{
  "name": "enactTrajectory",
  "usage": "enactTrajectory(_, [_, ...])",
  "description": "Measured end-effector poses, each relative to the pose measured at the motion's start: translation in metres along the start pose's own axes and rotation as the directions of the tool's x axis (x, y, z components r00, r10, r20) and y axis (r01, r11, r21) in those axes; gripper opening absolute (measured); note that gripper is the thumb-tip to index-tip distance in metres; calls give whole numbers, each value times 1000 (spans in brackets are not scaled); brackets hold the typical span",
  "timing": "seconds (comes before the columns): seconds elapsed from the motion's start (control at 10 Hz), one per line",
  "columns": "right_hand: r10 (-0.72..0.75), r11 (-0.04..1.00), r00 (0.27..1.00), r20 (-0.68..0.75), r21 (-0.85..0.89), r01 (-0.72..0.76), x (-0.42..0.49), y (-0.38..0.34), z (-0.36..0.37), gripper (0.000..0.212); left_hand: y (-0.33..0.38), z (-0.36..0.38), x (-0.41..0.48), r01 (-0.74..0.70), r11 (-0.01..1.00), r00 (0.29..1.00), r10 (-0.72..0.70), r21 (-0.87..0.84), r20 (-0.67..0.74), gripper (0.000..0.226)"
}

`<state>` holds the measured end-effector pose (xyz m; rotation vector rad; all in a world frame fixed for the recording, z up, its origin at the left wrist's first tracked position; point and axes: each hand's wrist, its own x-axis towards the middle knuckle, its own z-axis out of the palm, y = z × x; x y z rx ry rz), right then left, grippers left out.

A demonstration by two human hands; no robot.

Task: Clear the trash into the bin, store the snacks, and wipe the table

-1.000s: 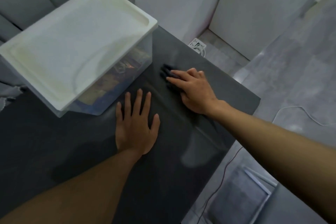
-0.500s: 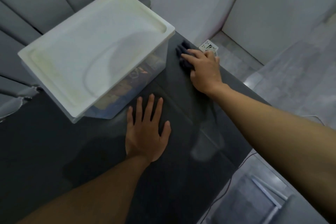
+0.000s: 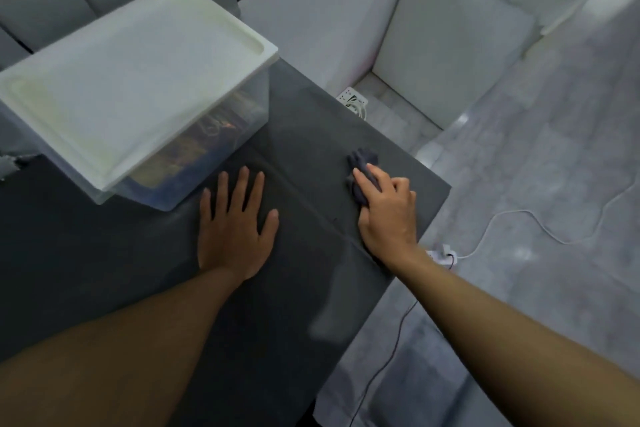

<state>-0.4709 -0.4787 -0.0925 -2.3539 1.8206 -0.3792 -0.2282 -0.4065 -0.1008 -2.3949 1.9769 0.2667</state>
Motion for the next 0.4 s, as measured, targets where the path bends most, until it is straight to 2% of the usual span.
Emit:
enactTrajectory(0.1, [2,1000,994,113,-23,0,-18,-6,-10,53,0,-9,0,-3,1000,996,6,-30,92,69])
enactTrajectory(0.2, [28,994,956,291,-106,3,-15,-11,-24,59,-1,-25,1,-17,998,975,28,-53,220,71])
enactTrajectory(0.3, [79,991,923,378,-132,-31,-10,-25,-40,74,1,-52,-6,-30,995,963,55,-96,263,71])
enactTrajectory(0.4, [44,996,923,382,-88,-11,-12,-48,-55,74,2,-73,-24,-114,987,968,136,-116,212,68])
